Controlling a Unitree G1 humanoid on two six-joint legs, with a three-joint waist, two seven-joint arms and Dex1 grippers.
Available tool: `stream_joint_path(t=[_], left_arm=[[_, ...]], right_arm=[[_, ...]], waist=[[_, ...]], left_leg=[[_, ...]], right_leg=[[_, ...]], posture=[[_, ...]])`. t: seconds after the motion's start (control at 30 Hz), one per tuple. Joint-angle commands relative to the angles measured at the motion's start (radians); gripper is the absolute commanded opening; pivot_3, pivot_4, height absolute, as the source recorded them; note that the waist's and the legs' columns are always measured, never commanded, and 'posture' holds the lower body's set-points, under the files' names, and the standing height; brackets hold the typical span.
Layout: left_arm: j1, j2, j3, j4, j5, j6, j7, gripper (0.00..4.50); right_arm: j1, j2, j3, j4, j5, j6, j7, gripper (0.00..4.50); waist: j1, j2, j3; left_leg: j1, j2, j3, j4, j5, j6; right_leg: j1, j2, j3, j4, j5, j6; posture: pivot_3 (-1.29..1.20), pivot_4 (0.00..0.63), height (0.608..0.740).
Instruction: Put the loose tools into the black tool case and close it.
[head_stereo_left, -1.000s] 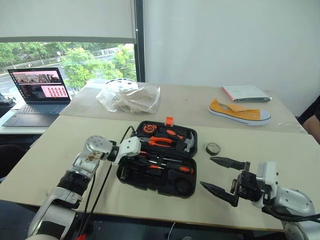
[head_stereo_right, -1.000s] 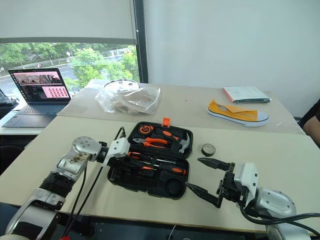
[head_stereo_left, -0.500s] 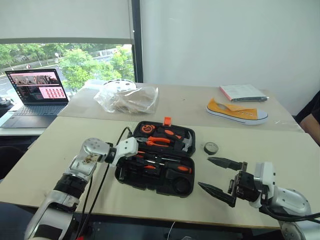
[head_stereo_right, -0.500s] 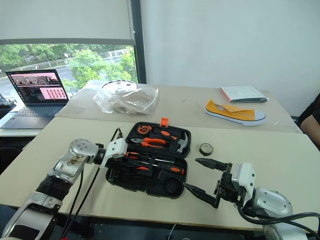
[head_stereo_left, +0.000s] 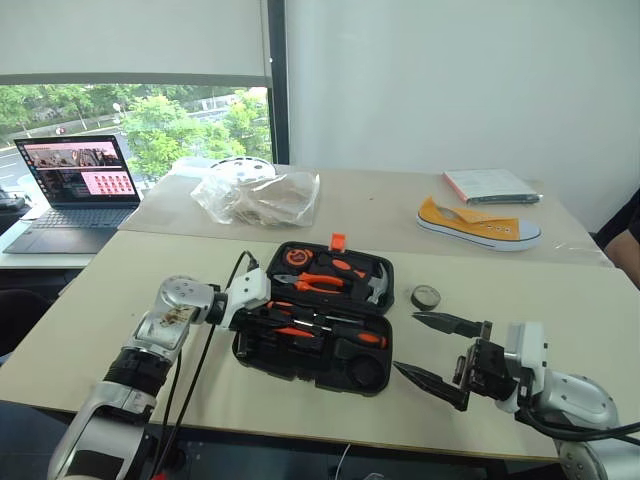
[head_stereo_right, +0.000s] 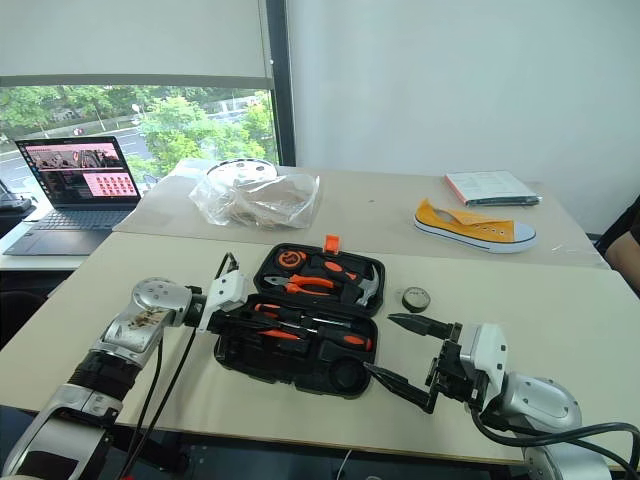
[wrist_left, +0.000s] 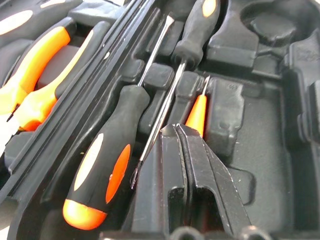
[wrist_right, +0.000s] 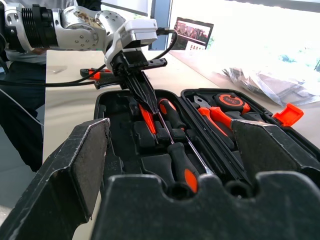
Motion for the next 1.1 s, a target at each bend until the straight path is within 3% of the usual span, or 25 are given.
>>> stream_joint_path(t=[0.03, 0.43, 0.8, 0.87, 1.03, 1.1], left_arm=[[0.010, 0.011, -0.027, -0.011, 0.036, 0.008, 0.008, 0.06], [0.063, 0.046, -0.041, -0.059, 0.057, 0.035, 0.022, 0.06], [0.068, 0.027, 0.037, -0.087, -0.043, 0.012, 0.030, 0.06], [0.071, 0.038, 0.080, -0.093, -0.076, -0.009, 0.031, 0.06], [0.244, 0.118, 0.335, -0.187, -0.262, -0.020, 0.024, 0.06], [0.349, 0.141, 0.439, -0.216, -0.291, -0.039, 0.070, 0.58]], right_arm=[[-0.008, 0.003, -0.003, -0.009, 0.002, -0.011, -0.003, 4.50], [0.000, 0.004, -0.010, -0.017, 0.006, -0.011, -0.005, 4.50], [-0.002, 0.004, -0.011, -0.014, 0.008, -0.011, -0.003, 4.50], [-0.002, 0.003, -0.012, -0.015, 0.008, -0.011, -0.004, 4.50], [0.003, 0.002, -0.026, -0.015, 0.015, -0.017, 0.000, 4.50], [0.001, 0.004, -0.028, -0.011, 0.020, -0.019, 0.004, 4.50]], waist=[[0.000, 0.000, 0.000], [-0.001, 0.000, 0.000], [-0.001, 0.000, 0.000], [-0.001, 0.000, 0.000], [-0.018, 0.000, 0.000], [-0.017, 0.000, 0.000]], left_leg=[[0.000, 0.000, 0.000, 0.000, 0.000, 0.000], [0.001, 0.000, 0.000, 0.000, 0.000, 0.000], [0.001, 0.000, 0.000, 0.000, 0.000, 0.000], [0.001, 0.000, 0.000, 0.000, 0.000, 0.000], [0.000, 0.002, 0.000, -0.001, 0.000, -0.001], [0.001, 0.002, 0.000, -0.003, 0.000, -0.001]], right_leg=[[0.000, 0.000, 0.000, 0.000, 0.000, 0.000], [0.001, 0.000, 0.000, 0.001, 0.000, 0.000], [0.000, 0.000, 0.001, 0.001, 0.000, 0.000], [0.000, 0.000, 0.001, 0.001, 0.000, 0.000], [-0.002, 0.000, 0.002, 0.001, 0.000, 0.000], [-0.002, -0.001, 0.004, 0.000, 0.000, 0.000]], posture=[[0.00, 0.150, 0.740], [0.00, 0.150, 0.740], [0.00, 0.150, 0.740], [0.00, 0.150, 0.740], [0.00, 0.150, 0.740], [0.00, 0.150, 0.740]])
